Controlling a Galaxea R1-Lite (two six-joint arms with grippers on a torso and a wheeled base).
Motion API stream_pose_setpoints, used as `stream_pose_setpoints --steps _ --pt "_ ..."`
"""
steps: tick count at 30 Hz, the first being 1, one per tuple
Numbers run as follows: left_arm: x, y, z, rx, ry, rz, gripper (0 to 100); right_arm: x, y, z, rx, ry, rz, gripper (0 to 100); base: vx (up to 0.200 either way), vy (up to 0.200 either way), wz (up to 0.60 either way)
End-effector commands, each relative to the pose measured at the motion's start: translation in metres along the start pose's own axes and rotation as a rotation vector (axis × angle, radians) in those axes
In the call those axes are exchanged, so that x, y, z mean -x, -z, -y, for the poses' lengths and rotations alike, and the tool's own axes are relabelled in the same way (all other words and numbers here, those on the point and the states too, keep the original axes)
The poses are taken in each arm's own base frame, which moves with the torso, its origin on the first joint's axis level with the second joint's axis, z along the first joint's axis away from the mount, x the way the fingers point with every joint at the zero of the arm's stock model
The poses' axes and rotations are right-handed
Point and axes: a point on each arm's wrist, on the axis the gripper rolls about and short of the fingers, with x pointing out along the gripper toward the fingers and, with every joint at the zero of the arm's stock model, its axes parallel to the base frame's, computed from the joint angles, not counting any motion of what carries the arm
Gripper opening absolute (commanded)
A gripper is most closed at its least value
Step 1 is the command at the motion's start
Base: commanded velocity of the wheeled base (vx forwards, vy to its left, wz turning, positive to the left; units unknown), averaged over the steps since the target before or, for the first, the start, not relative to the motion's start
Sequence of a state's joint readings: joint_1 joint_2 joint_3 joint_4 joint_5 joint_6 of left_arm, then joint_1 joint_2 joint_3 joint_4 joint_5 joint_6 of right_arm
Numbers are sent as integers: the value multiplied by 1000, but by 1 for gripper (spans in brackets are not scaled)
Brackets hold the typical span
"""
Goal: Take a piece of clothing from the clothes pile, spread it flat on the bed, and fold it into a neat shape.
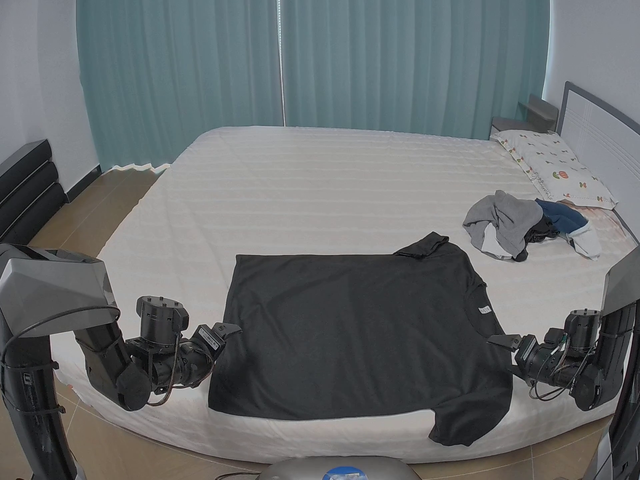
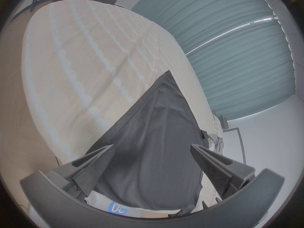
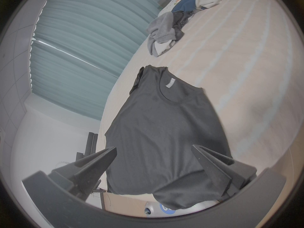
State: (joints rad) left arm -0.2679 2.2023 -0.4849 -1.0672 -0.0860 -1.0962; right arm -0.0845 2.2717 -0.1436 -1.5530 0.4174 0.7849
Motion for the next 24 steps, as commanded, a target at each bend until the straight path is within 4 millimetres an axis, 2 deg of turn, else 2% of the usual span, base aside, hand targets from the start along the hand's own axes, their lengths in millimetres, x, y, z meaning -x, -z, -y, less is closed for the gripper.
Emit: stream_pose_setpoints --steps 1,8,11,18,24 --pt "0 1 -1 0 -4 -2 100 0 2 2 -4 5 -5 100 0 0 0" --pt "0 2 -3 -2 -12 -5 100 -3 6 7 -12 22 -24 100 0 0 0" --pt "0 -1 -6 -68 -30 10 100 -3 6 6 -9 20 -27 100 0 0 0" --pt "2 15 -19 -185 -89 -39 100 -3 8 6 -8 22 -35 100 0 0 0" --pt "-8 32 -35 -321 -206 -17 100 -3 9 6 -8 23 -38 100 0 0 0"
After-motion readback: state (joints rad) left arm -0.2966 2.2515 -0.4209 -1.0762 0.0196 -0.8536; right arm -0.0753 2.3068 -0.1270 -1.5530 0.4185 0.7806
